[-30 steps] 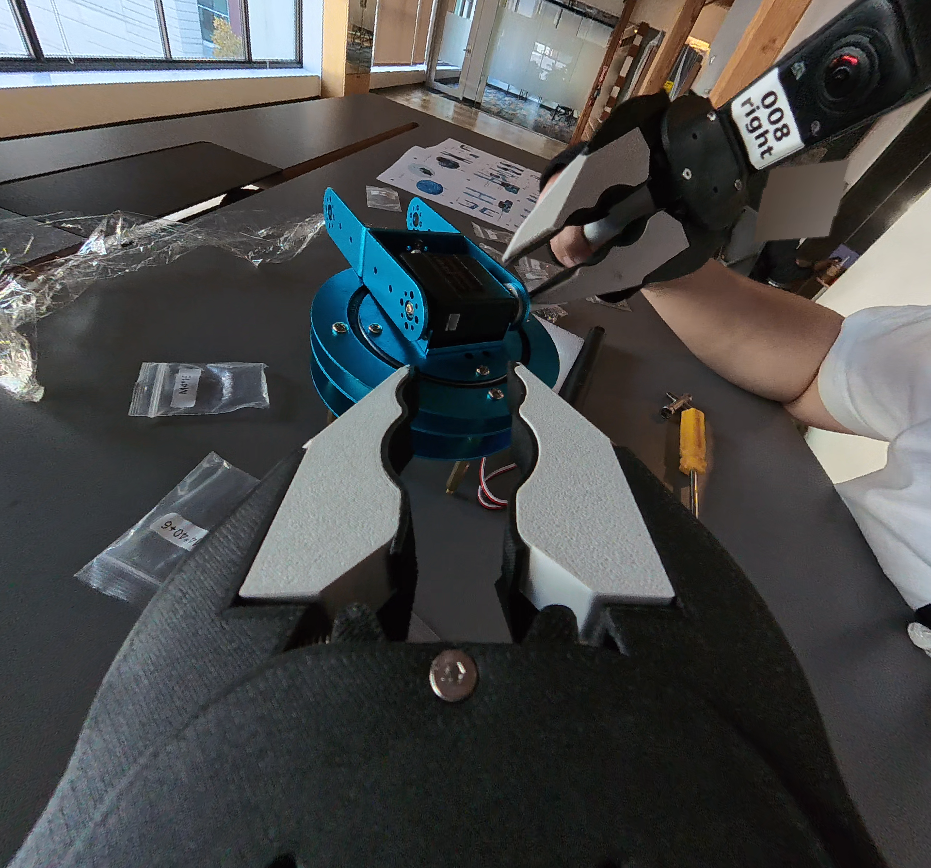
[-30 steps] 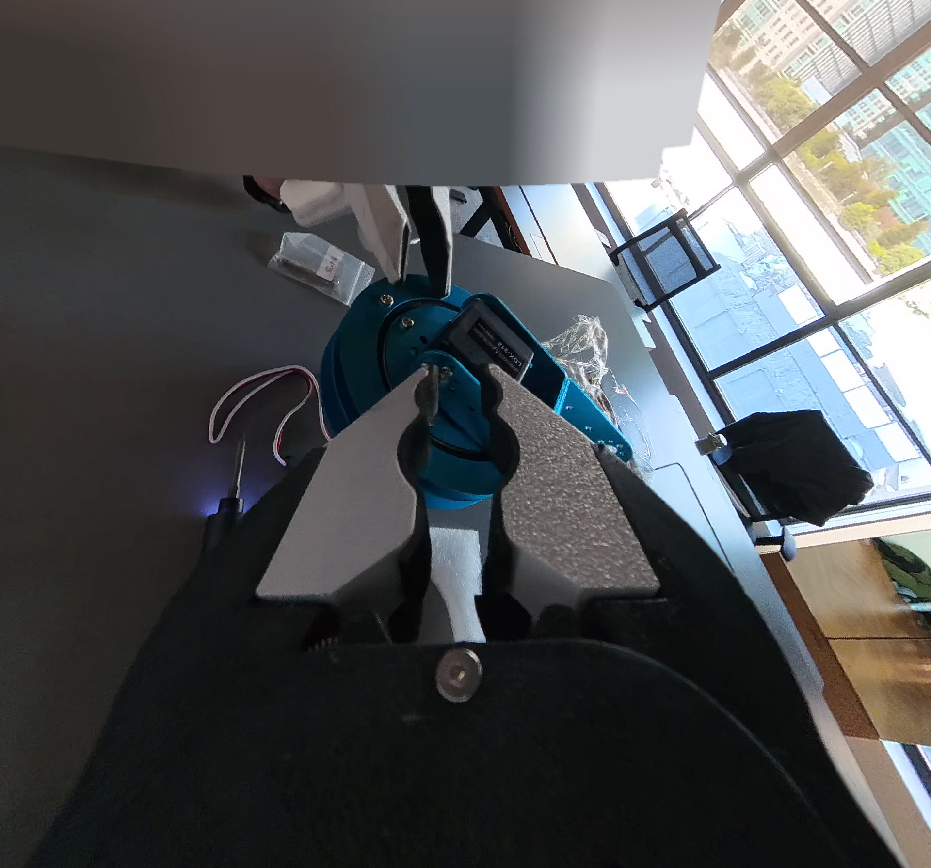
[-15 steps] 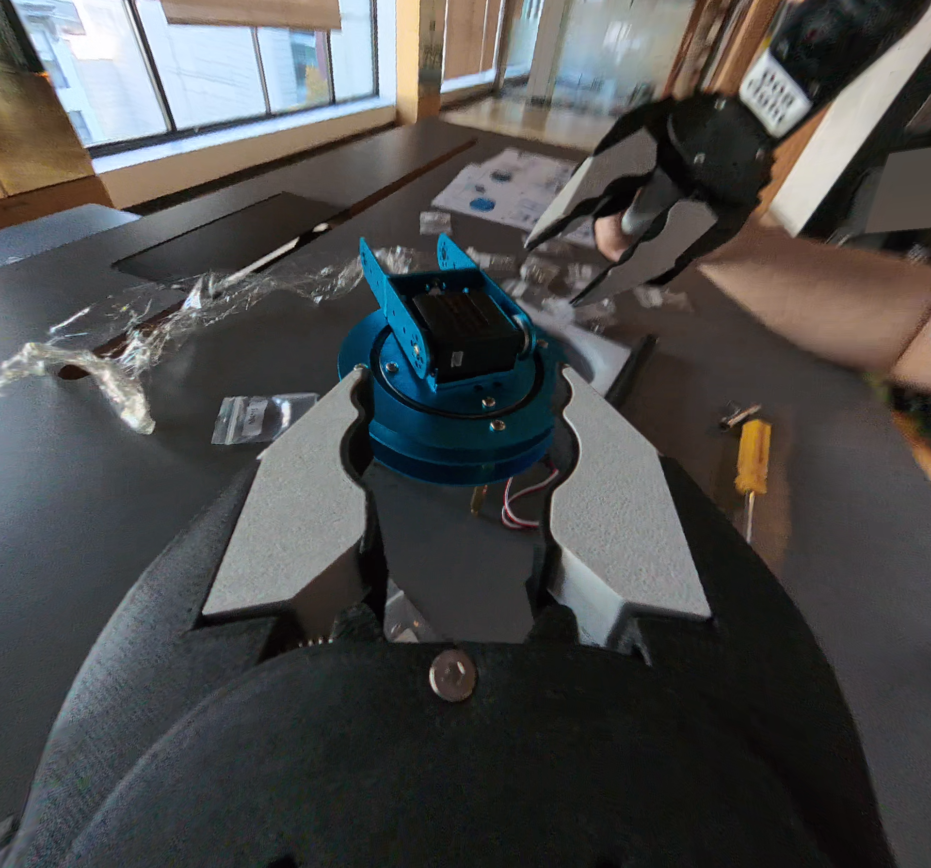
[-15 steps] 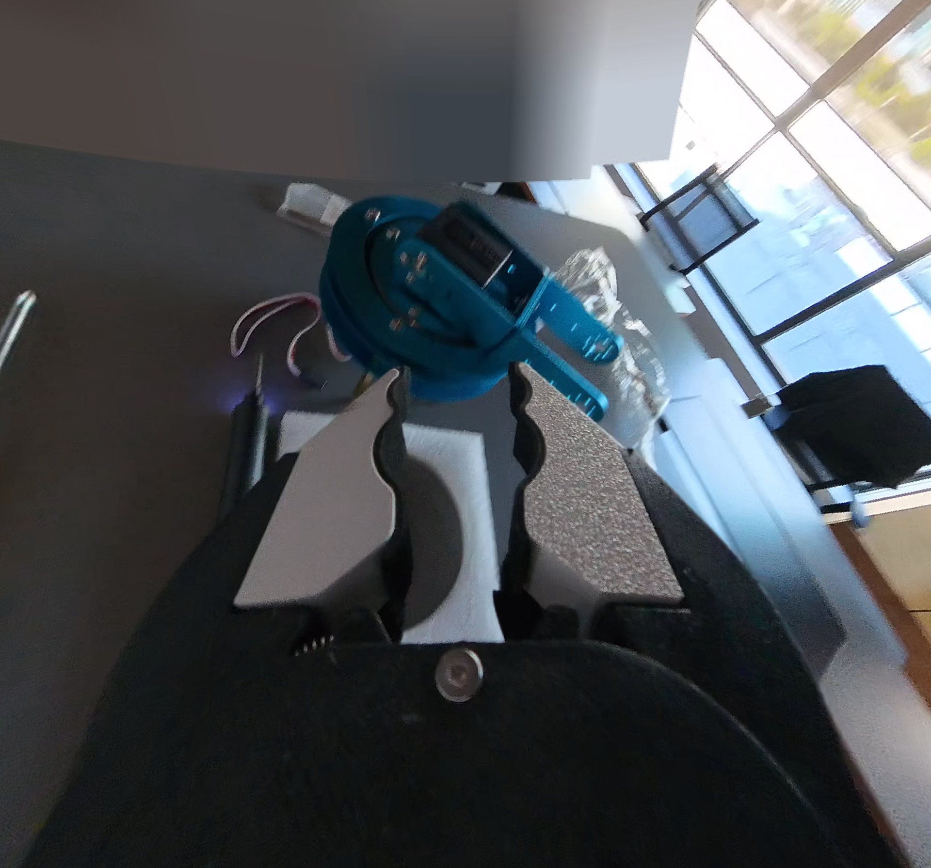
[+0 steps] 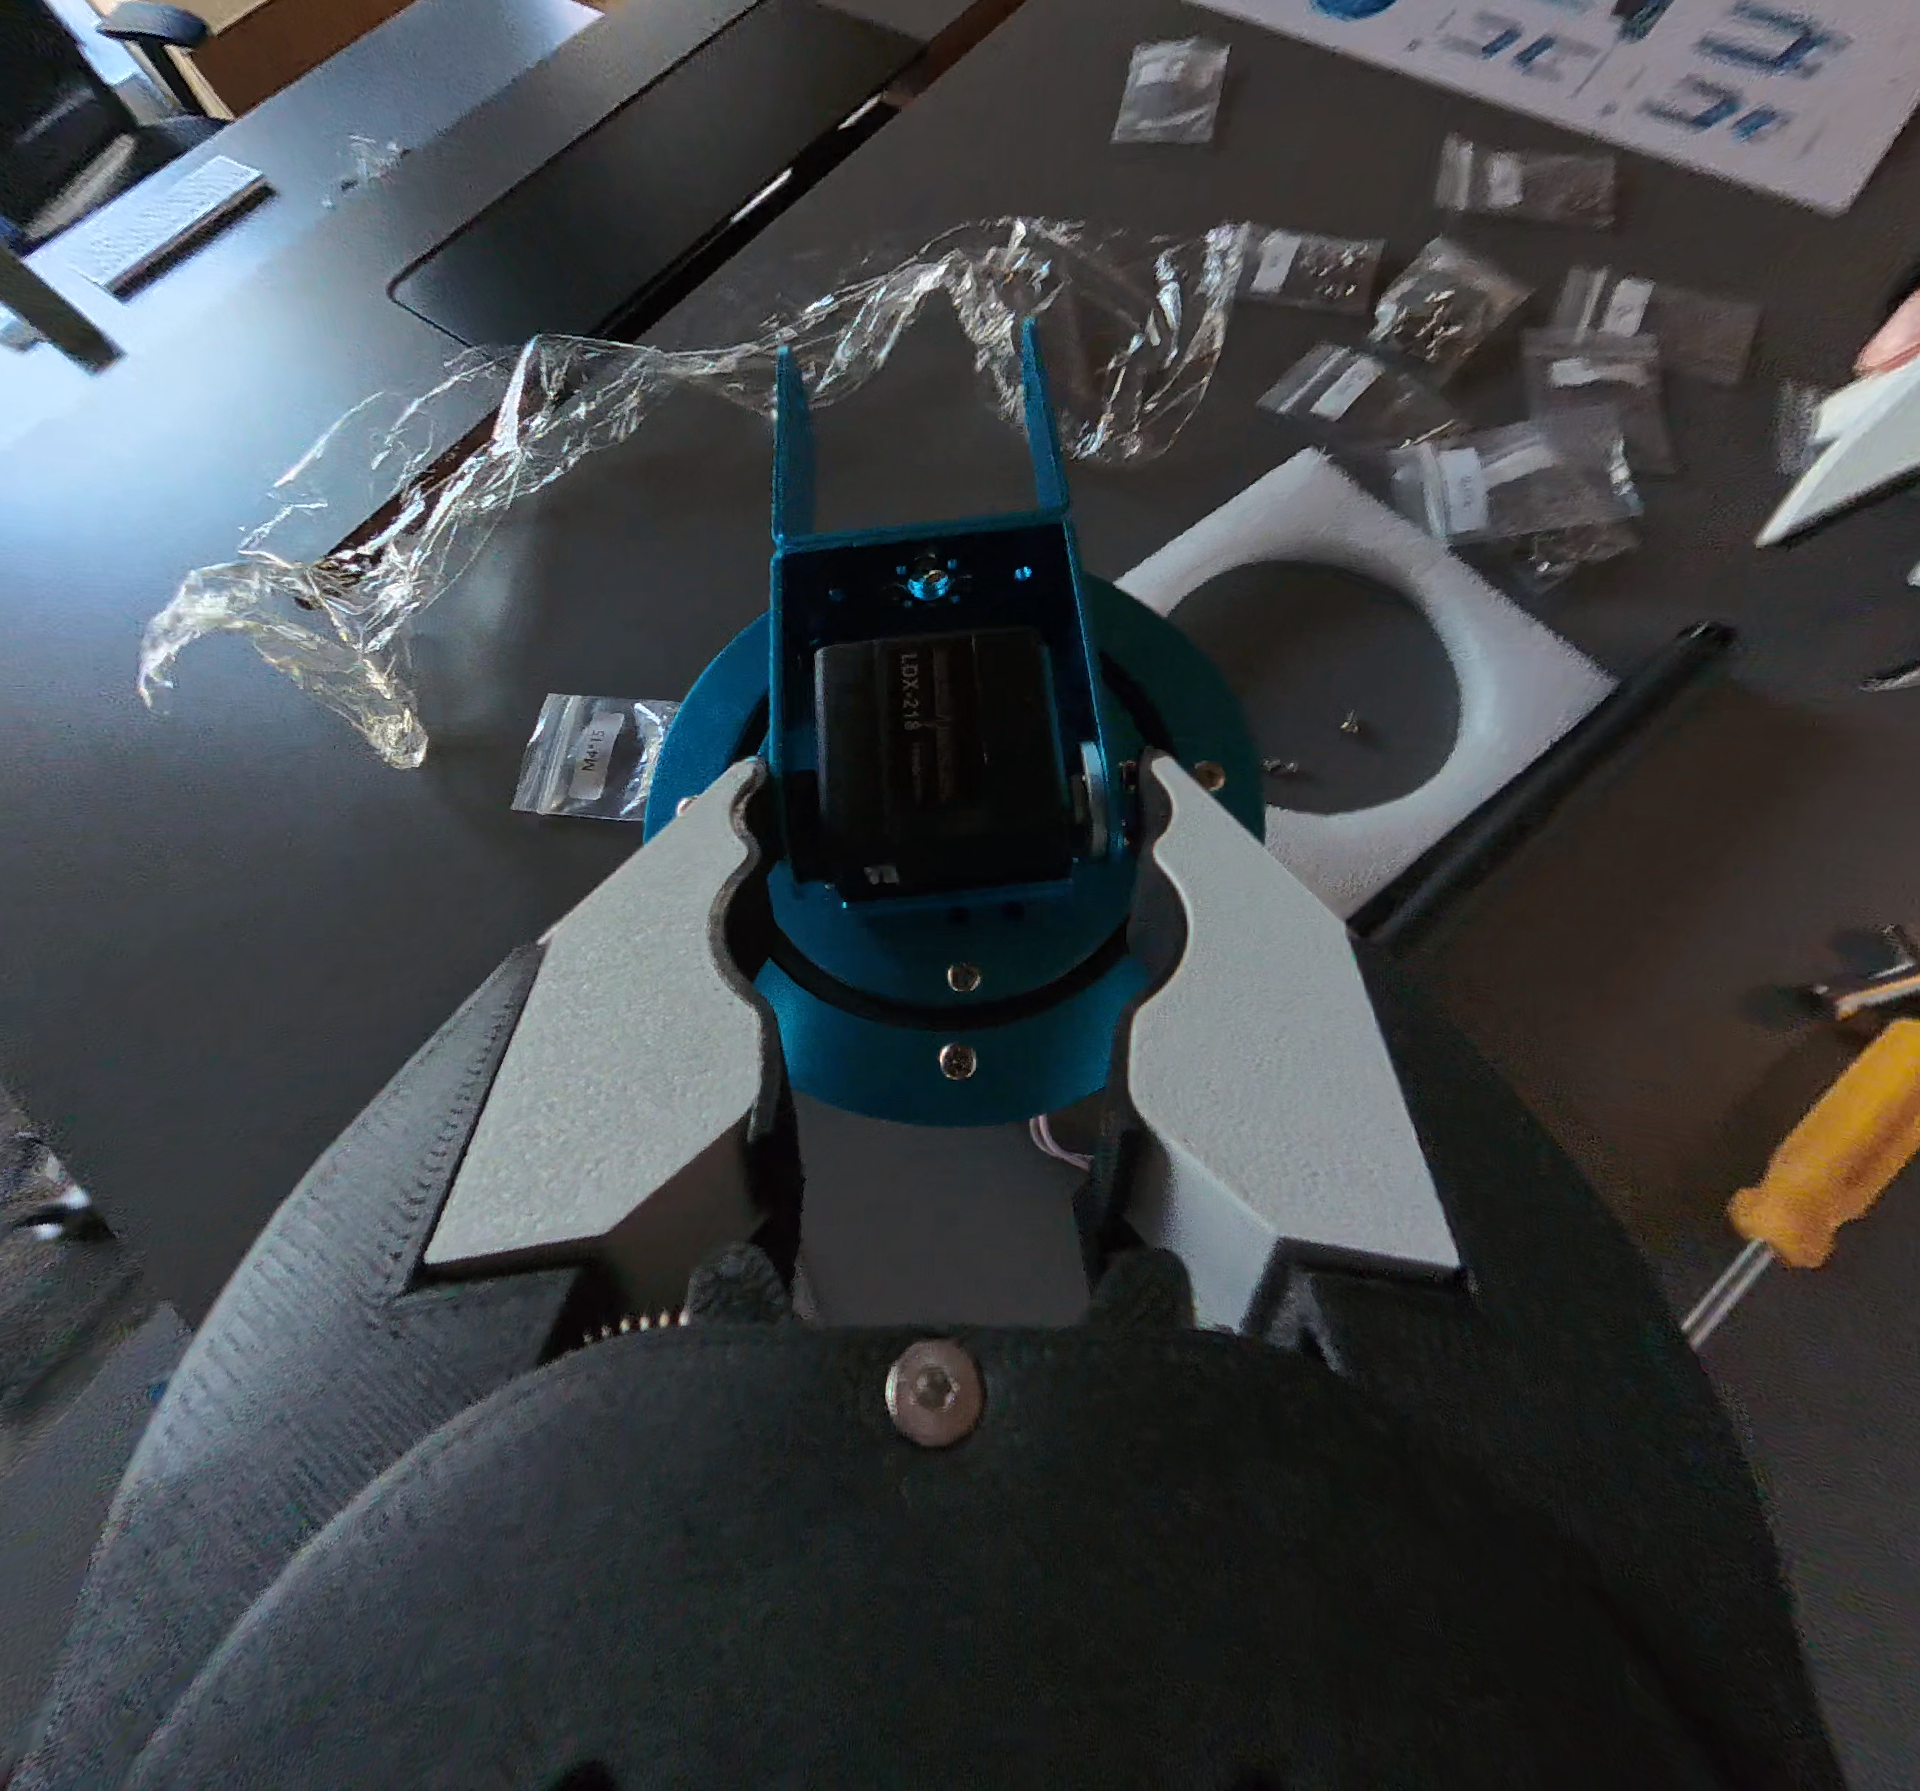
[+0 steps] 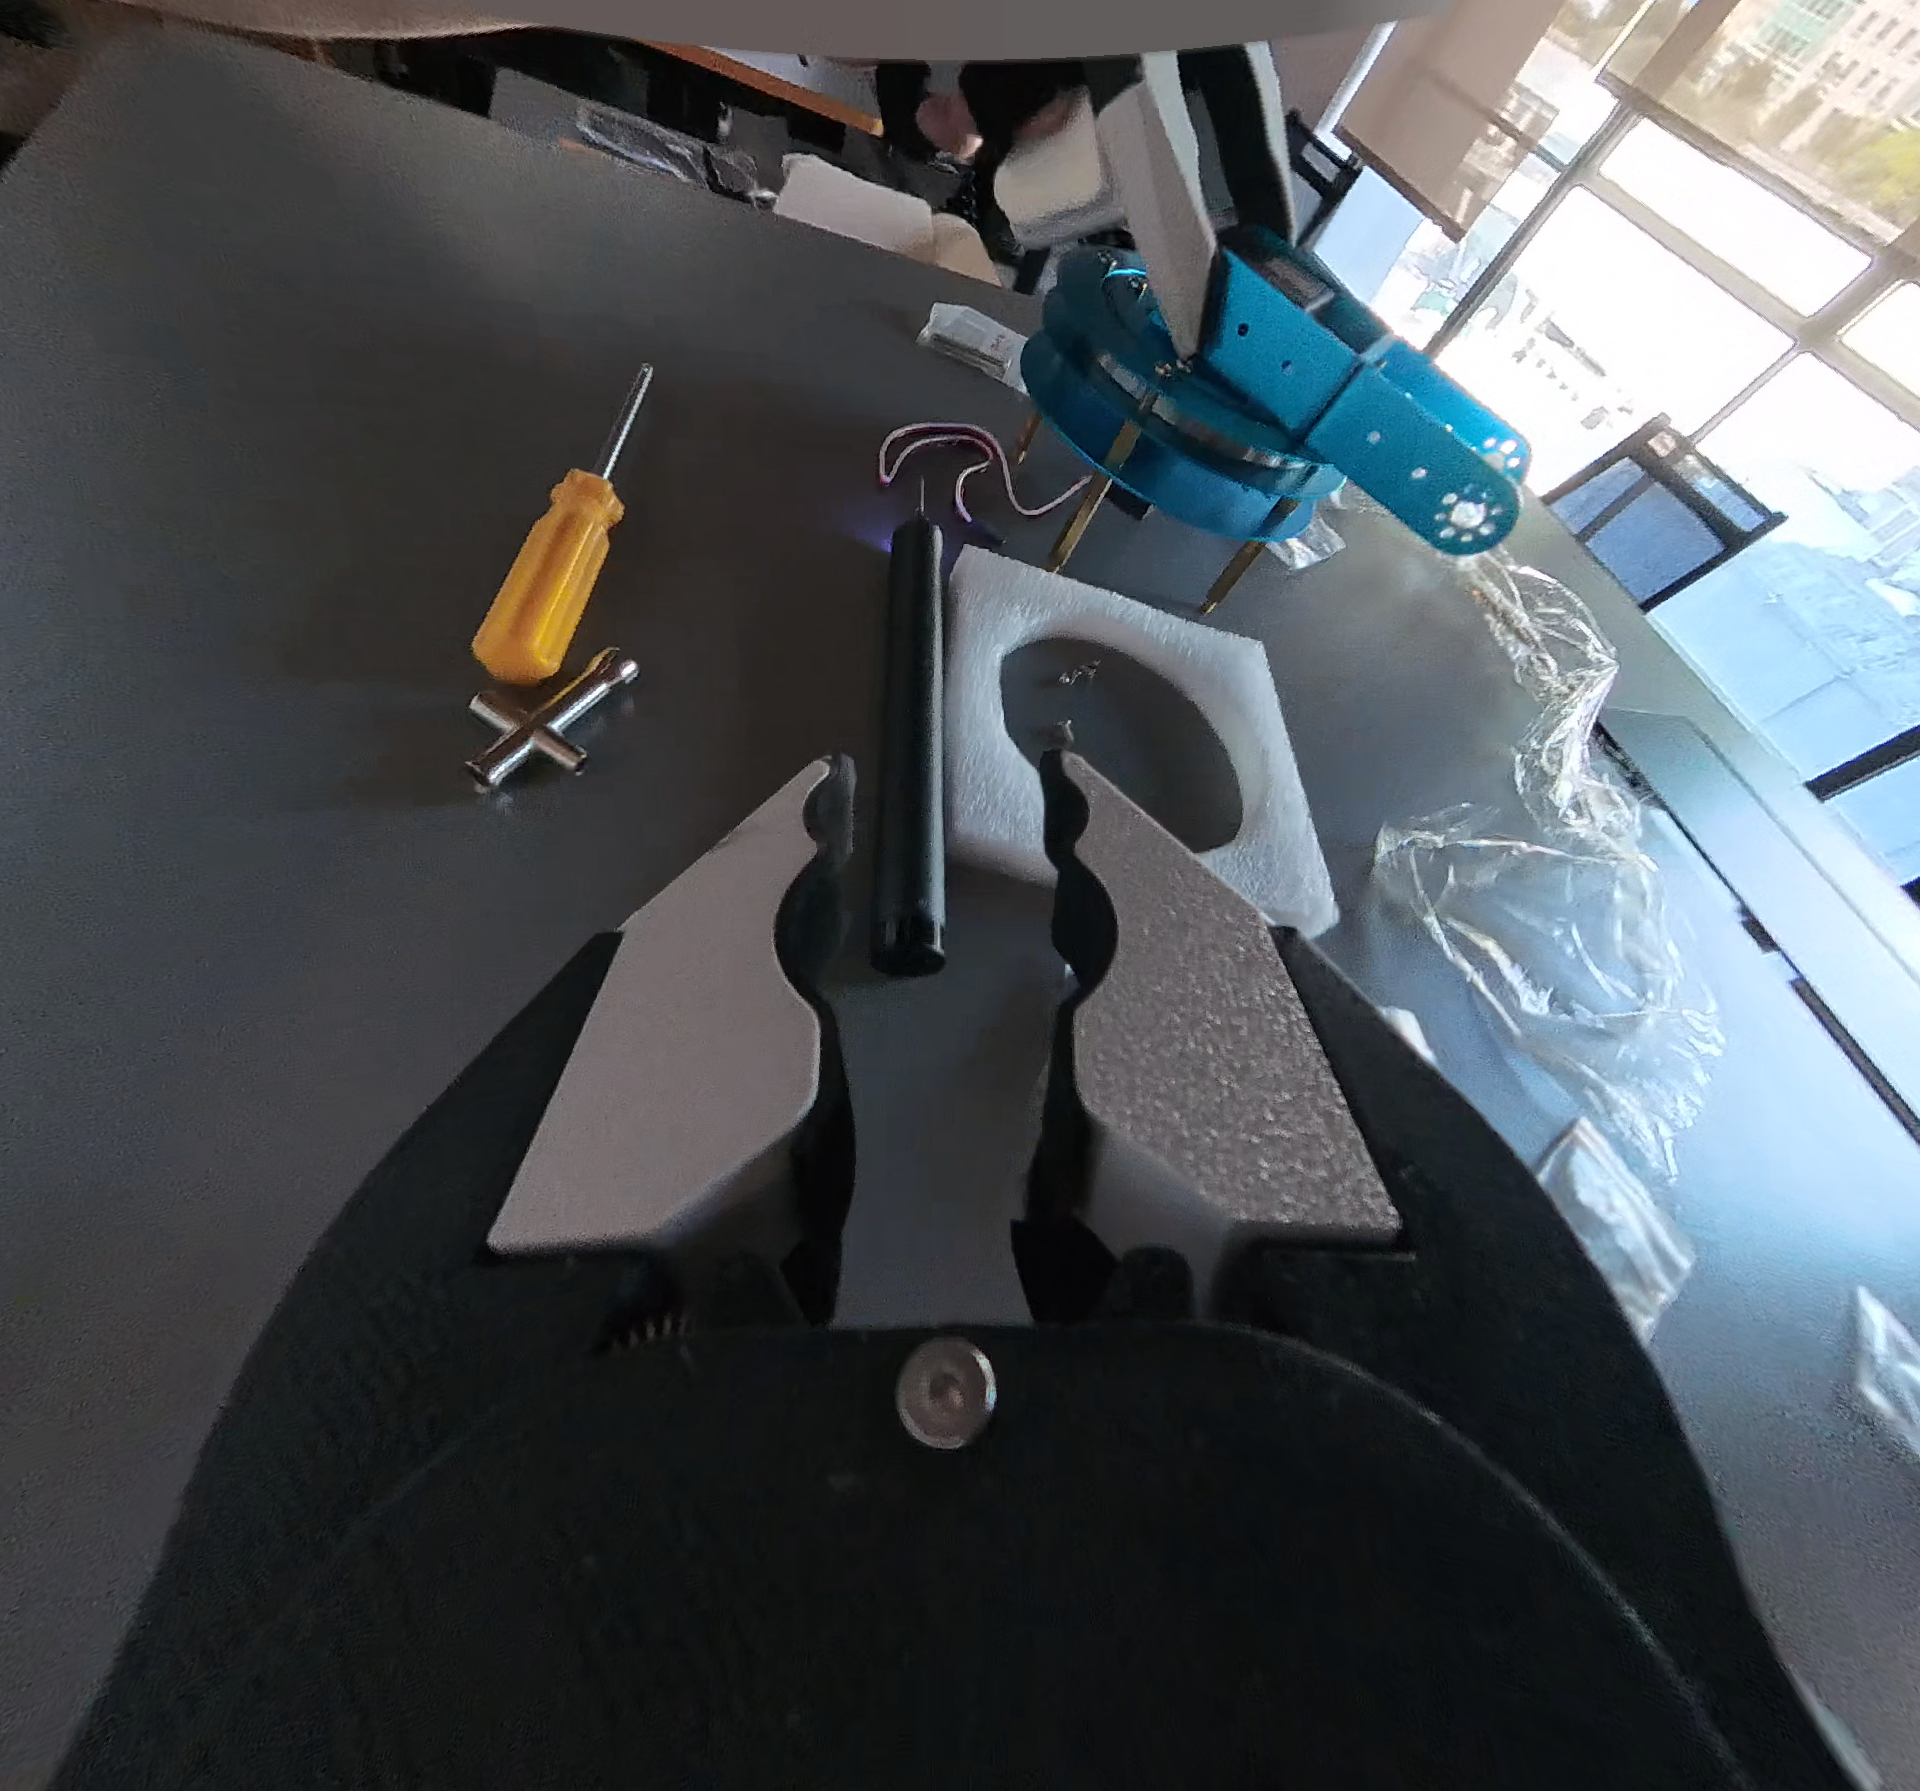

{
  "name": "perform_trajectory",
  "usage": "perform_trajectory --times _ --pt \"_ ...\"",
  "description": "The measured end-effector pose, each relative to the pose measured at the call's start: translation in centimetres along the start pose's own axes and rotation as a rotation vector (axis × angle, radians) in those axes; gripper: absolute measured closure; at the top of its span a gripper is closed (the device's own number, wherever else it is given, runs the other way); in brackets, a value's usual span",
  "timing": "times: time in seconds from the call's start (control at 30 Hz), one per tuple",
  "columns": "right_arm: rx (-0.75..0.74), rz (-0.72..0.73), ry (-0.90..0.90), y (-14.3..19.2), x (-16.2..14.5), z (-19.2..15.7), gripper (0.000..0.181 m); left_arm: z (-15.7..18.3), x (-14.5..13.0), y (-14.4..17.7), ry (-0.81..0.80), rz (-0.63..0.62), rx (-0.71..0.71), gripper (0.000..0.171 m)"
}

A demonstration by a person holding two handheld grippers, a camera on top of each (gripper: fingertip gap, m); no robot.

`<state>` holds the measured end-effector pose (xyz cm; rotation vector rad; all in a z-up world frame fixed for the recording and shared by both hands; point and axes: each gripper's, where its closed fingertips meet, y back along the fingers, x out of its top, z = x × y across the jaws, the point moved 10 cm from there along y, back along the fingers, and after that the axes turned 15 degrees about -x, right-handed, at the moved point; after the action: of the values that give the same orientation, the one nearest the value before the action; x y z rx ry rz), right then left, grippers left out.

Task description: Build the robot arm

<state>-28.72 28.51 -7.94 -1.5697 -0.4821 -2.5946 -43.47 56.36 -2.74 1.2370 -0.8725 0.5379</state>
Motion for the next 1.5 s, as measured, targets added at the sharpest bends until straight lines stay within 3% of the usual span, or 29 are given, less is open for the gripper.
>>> perform_trajectory --times 0.17,0.37,0.5,0.6,0.73,0.9,1.03,1.23,1.5 --pt "0.064 0.032 -0.185 -0.5 0.6 0.6 0.148 -0.7 -0.2 0.5 -0.059 -0.036 -0.098 0.104" --pt "0.047 0.008 -0.077 -1.3 1.2 0.5 0.158 -2.3 -0.8 1.4 -0.160 -0.027 -0.276 0.105" --pt "0.103 -0.218 0.100 -5.0 1.7 1.6 0.165 -2.7 -0.7 1.8 -0.084 0.021 -0.339 0.099" --pt "0.186 -0.347 0.203 -8.1 2.1 2.9 0.170 -2.4 0.3 4.1 -0.056 0.187 -0.291 0.093" --pt "0.303 -0.495 0.207 -11.1 2.3 4.0 0.168 0.0 0.7 6.9 0.028 0.285 -0.200 0.089" --pt "0.392 -0.505 0.142 -12.0 1.3 4.5 0.166 4.5 -1.0 7.9 0.057 0.444 -0.173 0.094" --pt "0.413 -0.539 0.078 -12.4 0.6 4.9 0.167 5.6 -2.4 7.3 0.071 0.522 -0.198 0.097" --pt "0.452 -0.503 0.060 -12.4 0.5 4.6 0.177 5.1 -3.0 6.1 0.116 0.553 -0.284 0.101" --pt "0.418 -0.524 -0.028 -12.7 0.6 4.4 0.168 5.4 -3.3 4.9 0.126 0.515 -0.370 0.108"
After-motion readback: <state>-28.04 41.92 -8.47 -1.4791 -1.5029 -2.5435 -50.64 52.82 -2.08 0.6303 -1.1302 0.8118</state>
